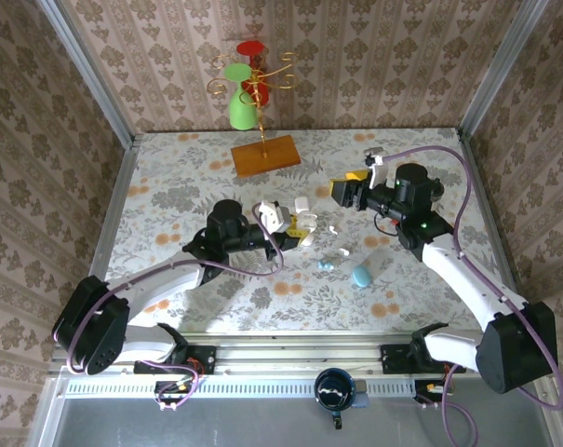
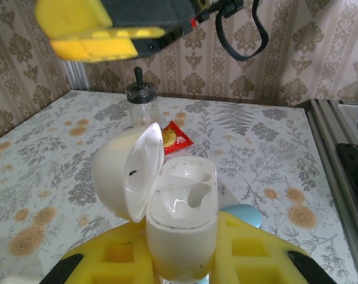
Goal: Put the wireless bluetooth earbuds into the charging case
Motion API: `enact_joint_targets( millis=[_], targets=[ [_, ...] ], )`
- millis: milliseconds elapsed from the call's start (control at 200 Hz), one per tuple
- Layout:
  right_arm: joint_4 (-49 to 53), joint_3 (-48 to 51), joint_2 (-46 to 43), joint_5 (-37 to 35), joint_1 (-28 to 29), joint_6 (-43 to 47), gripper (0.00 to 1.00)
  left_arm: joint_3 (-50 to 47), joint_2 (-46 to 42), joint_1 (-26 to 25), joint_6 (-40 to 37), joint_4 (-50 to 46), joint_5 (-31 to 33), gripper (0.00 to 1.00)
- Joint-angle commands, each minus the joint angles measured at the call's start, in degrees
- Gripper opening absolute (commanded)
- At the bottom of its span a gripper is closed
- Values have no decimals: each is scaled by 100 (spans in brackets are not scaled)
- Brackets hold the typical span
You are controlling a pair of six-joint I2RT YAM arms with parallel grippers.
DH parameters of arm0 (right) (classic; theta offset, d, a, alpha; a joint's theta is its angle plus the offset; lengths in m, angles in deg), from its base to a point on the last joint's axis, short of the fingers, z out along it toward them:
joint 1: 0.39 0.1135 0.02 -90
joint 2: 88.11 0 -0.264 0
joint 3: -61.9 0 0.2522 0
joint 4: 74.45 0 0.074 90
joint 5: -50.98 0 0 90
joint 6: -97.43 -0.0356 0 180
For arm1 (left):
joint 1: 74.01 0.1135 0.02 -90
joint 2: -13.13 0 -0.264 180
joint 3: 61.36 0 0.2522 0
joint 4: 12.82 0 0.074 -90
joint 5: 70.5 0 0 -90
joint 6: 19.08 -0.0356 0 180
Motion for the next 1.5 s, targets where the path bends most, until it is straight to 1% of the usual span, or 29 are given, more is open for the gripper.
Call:
enact_joint_targets(
  millis=[0, 40, 165, 250, 270, 380, 455, 545, 670, 780, 905, 980, 1055, 1120, 1215, 1290, 1335, 1420, 1495],
  targets=[
    [1001, -118, 237, -701, -11, -187, 64, -86, -9, 0, -99, 385, 89, 8],
    [1272, -181, 354, -813, -19, -193, 64, -161, 26, 1, 2, 616, 103, 8],
    [2150, -407, 809, -816, -18, -20, 62, -305, 97, 59, 230, 1084, 190, 8],
    [2530, -518, 1056, -812, -15, -8, 61, -306, 128, 112, 289, 1102, 226, 8],
    [2568, -530, 1251, -791, -11, -10, 61, -306, 137, 134, 302, 1101, 229, 8],
    [2839, -658, 1676, -713, 10, -34, 58, -330, 144, 211, 359, 1100, 282, 7],
    [3251, -862, 2010, -719, 39, 47, 59, -346, 121, 264, 371, 1062, 280, 7],
    [3524, -972, 2279, -948, 139, 109, 60, -405, 75, 311, 386, 1080, 288, 7],
    [3405, -860, 2474, -881, 157, -87, 60, -490, 78, 391, 429, 1162, 331, 7],
    [3300, -677, 2518, -1139, 174, -378, 60, -523, 71, 439, 487, 1169, 307, 7],
    [2488, -27, 2227, -1170, 165, -1053, 60, -575, 76, 474, 529, 1250, 348, 7],
    [2106, 267, 2165, -976, 159, -1459, 59, -648, 89, 492, 579, 1421, 472, 7],
    [1732, 518, 2134, -692, 172, -1809, 59, -650, 84, 502, 580, 1422, 484, 7],
    [1485, 697, 2099, -597, 180, -2013, 58, -642, 78, 520, 586, 1409, 476, 7],
    [1349, 778, 2085, -507, 191, -2076, 58, -622, 91, 538, 571, 1384, 476, 7],
    [1403, 705, 2098, -491, 191, -2069, 54, -613, 92, 548, 576, 1392, 467, 7],
    [1417, 666, 2116, -475, 192, -2044, 54, -607, 82, 562, 584, 1390, 467, 8],
    [1458, 594, 2093, -717, 191, -1918, 53, -620, 69, 555, 588, 1390, 480, 8],
    [1857, 300, 2160, -992, 192, -1555, 54, -655, 67, 564, 582, 1404, 469, 7]
  ],
)
